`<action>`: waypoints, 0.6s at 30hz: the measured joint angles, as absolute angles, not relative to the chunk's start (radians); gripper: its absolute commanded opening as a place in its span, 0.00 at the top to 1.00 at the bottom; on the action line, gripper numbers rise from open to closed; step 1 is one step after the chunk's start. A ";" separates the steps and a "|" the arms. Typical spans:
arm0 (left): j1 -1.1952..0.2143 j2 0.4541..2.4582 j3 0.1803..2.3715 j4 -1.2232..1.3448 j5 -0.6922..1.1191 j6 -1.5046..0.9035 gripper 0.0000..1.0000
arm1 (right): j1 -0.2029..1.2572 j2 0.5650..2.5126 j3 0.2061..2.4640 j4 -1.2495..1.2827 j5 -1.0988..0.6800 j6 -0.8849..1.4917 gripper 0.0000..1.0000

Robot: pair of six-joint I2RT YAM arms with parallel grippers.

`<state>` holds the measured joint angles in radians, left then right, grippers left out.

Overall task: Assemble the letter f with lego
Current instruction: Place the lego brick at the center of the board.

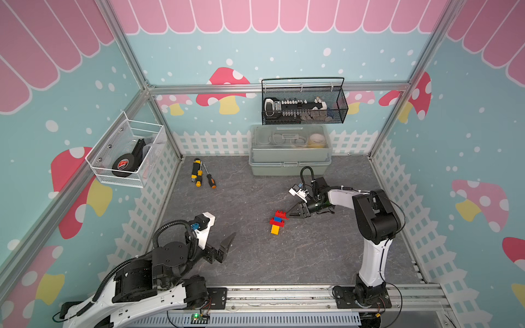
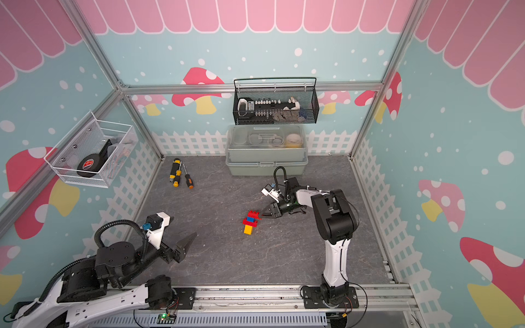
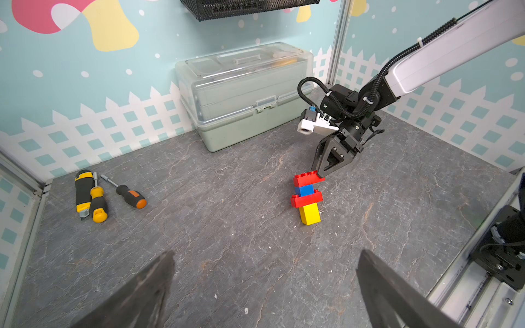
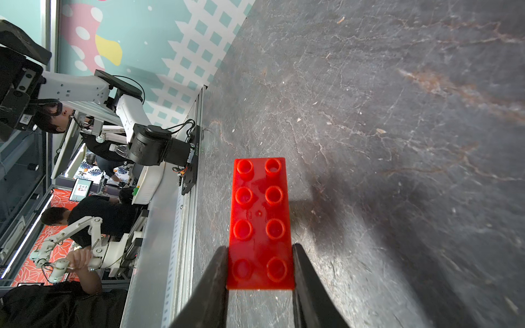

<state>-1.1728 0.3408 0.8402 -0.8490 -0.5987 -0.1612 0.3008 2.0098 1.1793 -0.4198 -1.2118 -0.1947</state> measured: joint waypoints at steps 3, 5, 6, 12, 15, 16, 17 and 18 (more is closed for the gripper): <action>-1.173 0.341 0.840 -0.849 -0.599 -0.161 0.01 | 0.301 2.025 1.179 -0.417 -1.228 -0.185 0.67; -1.173 0.341 0.840 -0.849 -0.599 -0.161 0.01 | 0.301 2.035 1.179 -0.416 -1.238 -0.181 0.66; -1.173 0.341 0.840 -0.849 -0.599 -0.161 0.01 | 0.301 2.040 1.180 -0.415 -1.243 -0.178 0.66; -1.173 0.341 0.840 -0.849 -0.599 -0.161 0.01 | 0.301 2.049 1.180 -0.407 -1.246 -0.162 0.62; -1.173 0.341 0.840 -0.849 -0.599 -0.161 0.01 | 0.301 2.053 1.180 -0.395 -1.238 -0.152 0.61; -1.173 0.341 0.840 -0.849 -0.599 -0.161 0.01 | 0.301 2.056 1.180 -0.392 -1.235 -0.148 0.61; -1.173 0.341 0.840 -0.849 -0.599 -0.161 0.01 | 0.301 2.059 1.180 -0.389 -1.231 -0.144 0.61; -1.173 0.341 0.840 -0.849 -0.599 -0.161 0.01 | 0.301 2.062 1.180 -0.387 -1.229 -0.142 0.61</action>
